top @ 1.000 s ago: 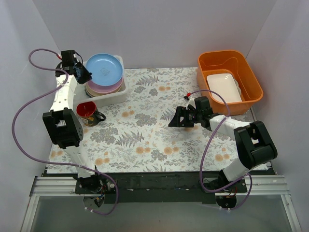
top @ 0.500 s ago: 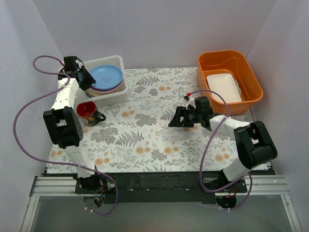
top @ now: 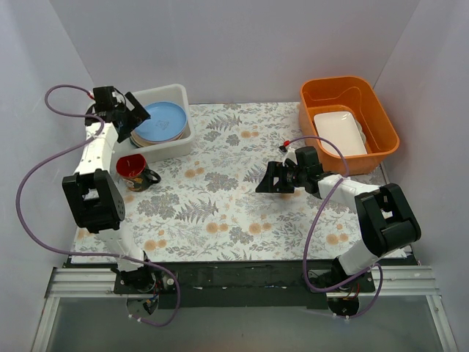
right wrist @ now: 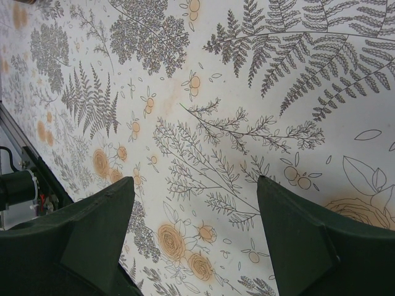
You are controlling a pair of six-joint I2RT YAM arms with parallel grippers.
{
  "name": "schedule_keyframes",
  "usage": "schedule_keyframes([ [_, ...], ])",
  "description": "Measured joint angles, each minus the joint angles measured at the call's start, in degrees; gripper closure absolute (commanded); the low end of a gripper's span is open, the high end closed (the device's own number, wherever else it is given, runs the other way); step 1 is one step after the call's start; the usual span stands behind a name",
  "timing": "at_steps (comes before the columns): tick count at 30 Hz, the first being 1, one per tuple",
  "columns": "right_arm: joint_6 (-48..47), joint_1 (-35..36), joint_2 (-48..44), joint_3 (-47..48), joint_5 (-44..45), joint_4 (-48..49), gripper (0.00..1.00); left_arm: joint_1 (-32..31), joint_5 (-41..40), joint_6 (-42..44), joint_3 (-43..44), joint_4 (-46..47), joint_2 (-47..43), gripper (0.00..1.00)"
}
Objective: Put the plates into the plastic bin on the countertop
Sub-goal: Reset both arms
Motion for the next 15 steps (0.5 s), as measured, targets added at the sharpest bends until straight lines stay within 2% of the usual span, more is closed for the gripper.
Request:
schedule_keyframes([
  [9, -0.3, 0.0, -0.7, 0.0, 0.8, -0.5, 0.12, -0.7, 5.1, 1.4, -5.6, 3.7, -6.8, 0.02],
  [12, -1.2, 0.0, -1.9, 0.4, 2.5, -2.8, 0.11, -3.6, 5.0, 1.8, -9.2, 4.3, -8.9, 0.02],
  [15, -1.9, 0.0, -4.7, 0.4, 5.2, -5.1, 0.11, -9.8, 3.4, 2.2, -13.9, 4.7, -11.3, 0.02],
])
